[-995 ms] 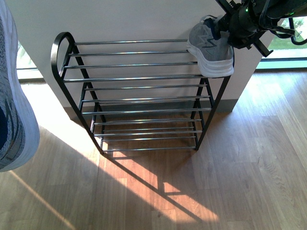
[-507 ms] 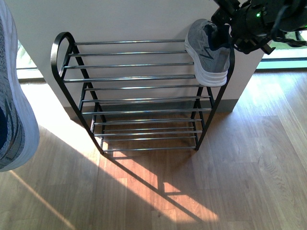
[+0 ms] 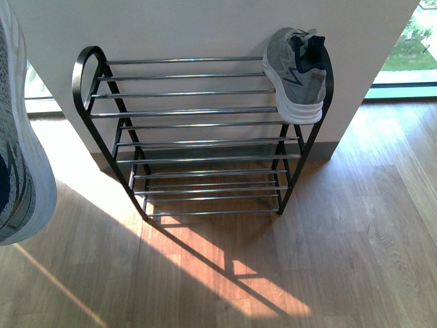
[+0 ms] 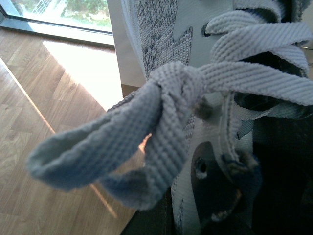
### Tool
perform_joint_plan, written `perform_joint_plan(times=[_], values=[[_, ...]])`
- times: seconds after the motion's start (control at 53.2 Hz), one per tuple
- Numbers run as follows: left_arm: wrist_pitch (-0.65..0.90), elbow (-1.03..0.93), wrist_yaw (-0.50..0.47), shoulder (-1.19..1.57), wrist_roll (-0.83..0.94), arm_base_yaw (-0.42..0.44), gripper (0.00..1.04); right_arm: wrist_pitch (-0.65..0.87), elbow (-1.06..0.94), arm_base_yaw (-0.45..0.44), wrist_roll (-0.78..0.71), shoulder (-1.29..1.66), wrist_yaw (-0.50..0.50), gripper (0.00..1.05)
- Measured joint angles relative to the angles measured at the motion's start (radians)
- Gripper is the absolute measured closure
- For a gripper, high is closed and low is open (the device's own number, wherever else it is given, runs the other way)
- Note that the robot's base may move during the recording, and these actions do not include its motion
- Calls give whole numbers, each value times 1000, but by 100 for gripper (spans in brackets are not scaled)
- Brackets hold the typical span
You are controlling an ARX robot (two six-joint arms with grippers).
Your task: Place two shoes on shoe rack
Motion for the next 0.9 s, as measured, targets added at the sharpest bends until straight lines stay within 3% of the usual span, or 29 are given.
perform_joint_plan(times=[0.244,0.394,0.526,0.545,0.601,0.657,0.751,0.901], values=[[0,0,-1,0,0,0,103,-18,-256,-102,-172,-322,-147,9],[0,0,0,0,0,0,103,-35,-347,-235,-230,-462,-253,9],[0,0,0,0,0,0,103,-35,-350,-270,-232,-473,-266,9],[0,0,0,0,0,0,103,-28,-353,-269,-241,-471,-254,9],[0,0,0,0,0,0,103,158,-409,-230,-337,-456,-46,20],[0,0,0,0,0,0,103,246,-451,-211,-426,-472,79,31],[0,0,-1,0,0,0,103,320,-502,-197,-490,-492,142,48],[0,0,0,0,0,0,103,245,-552,-121,-519,-586,206,75]])
